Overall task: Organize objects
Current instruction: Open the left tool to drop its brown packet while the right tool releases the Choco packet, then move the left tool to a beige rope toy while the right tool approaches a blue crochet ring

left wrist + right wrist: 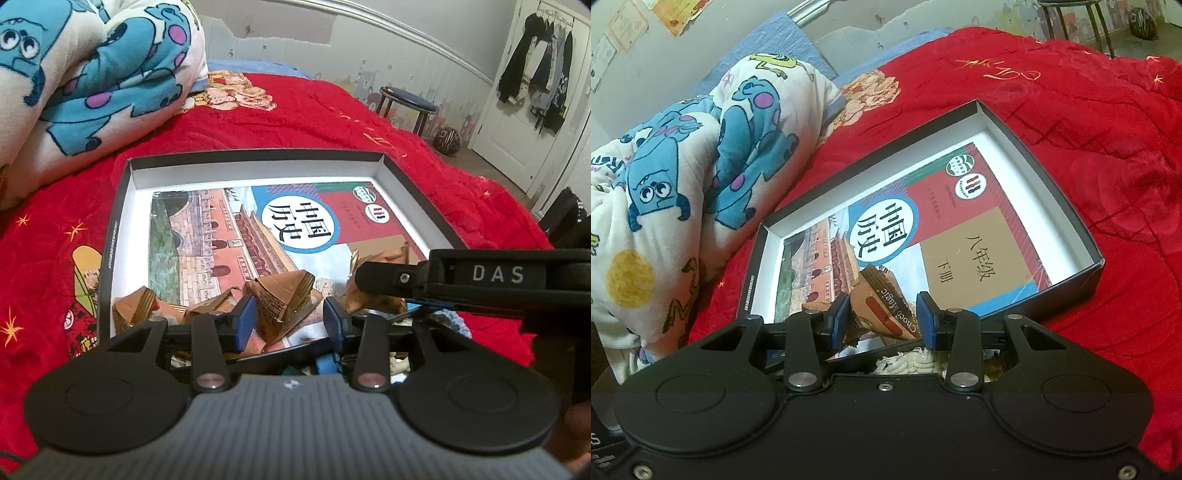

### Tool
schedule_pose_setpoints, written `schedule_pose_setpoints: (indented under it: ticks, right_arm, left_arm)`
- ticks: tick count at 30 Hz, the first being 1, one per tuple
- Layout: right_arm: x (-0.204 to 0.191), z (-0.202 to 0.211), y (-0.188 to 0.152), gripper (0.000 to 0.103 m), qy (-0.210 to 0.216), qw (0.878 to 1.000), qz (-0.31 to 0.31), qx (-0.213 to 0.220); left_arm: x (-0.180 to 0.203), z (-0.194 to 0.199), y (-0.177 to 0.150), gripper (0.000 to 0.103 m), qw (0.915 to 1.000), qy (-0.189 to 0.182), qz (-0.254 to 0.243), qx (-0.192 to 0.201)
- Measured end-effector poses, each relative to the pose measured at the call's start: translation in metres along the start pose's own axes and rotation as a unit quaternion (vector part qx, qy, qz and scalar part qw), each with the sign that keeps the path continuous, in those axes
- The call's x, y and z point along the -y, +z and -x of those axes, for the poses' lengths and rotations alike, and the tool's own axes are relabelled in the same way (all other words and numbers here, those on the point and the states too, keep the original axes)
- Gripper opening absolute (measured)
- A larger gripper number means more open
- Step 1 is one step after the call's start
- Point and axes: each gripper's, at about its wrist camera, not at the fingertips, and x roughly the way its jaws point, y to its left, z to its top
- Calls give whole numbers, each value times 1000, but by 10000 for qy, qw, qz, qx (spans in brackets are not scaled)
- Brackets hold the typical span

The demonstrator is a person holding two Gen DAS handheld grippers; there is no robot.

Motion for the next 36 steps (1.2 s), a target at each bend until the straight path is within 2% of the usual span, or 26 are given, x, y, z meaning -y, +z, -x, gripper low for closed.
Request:
schedule_pose_setpoints:
  ticks: [5, 14, 20, 30, 36]
  right_arm:
    - [0, 8, 1, 50, 120, 9999, -72, 56]
    - [9, 50, 6, 54, 172, 9984, -268, 461]
    - [13, 78, 2, 54, -12, 9971, -437, 620]
    - [25, 91, -27, 54, -277, 9946, -876, 474]
    - [30, 92, -31, 54, -573, 9935, -849, 495]
  left_arm:
    - [-3, 12, 2, 58, 9997, -194, 129, 60]
    - [0, 21, 1, 58, 9993, -341, 112, 110]
    - [11, 31, -5, 60, 9988, -483, -32, 98]
    - [36, 36, -25, 61, 9954, -923, -154, -183]
    - [43, 30, -38, 61, 9949, -914, -141, -405]
